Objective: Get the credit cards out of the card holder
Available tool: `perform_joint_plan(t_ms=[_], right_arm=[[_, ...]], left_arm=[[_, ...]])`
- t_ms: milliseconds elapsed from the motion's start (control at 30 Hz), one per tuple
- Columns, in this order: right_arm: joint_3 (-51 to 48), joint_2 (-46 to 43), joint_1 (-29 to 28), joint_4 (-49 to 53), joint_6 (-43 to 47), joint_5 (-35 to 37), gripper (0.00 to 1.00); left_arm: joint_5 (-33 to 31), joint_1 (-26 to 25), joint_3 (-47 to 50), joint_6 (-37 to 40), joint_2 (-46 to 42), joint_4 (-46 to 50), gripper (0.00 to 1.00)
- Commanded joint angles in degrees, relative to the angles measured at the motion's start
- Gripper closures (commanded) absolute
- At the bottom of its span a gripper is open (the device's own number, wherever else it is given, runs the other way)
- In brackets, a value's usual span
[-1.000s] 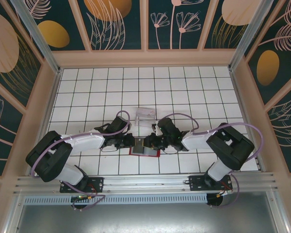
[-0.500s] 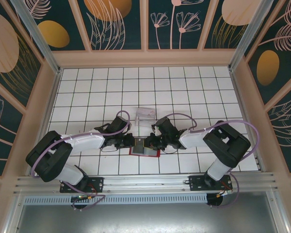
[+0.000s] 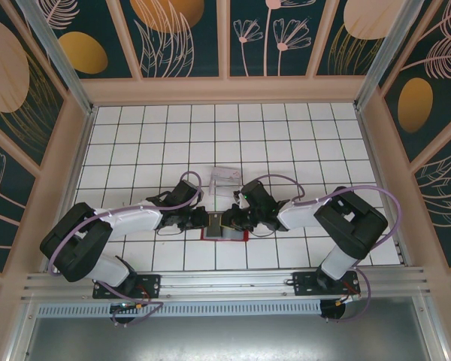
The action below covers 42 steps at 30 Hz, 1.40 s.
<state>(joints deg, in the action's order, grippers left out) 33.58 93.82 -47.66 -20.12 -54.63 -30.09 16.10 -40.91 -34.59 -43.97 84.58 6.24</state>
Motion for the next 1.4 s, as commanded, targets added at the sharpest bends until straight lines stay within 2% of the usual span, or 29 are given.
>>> perform_joint_plan(t_ms=[0, 167, 400, 1100, 1367], right_arm=[[-0.2, 0.6, 0.0, -3.9, -0.8, -1.3, 0.84], [0.1, 1.6, -0.1, -3.4, -0.8, -1.2, 0.89], [-0.7, -1.6, 0.1, 1.0, 0.6, 0.7, 0.96], [-1.5, -9.4, 1.7, 10.8, 3.6, 2.2, 0.98], [0.2, -14.2, 2.3, 19.1, 7.5, 4.9, 0.99]], left_arm=[[-0.5, -0.2, 1.1, 0.0, 1.6, 5.0, 0.85], [-0.5, -0.3, 1.0, 0.0, 1.7, 5.1, 0.85], [-1.1, -0.3, 1.1, 0.1, 1.6, 5.6, 0.85], [-1.5, -0.3, 0.8, 0.2, 1.2, 6.5, 0.85], [-1.8, -0.3, 0.6, -0.1, 0.2, 6.5, 0.84]])
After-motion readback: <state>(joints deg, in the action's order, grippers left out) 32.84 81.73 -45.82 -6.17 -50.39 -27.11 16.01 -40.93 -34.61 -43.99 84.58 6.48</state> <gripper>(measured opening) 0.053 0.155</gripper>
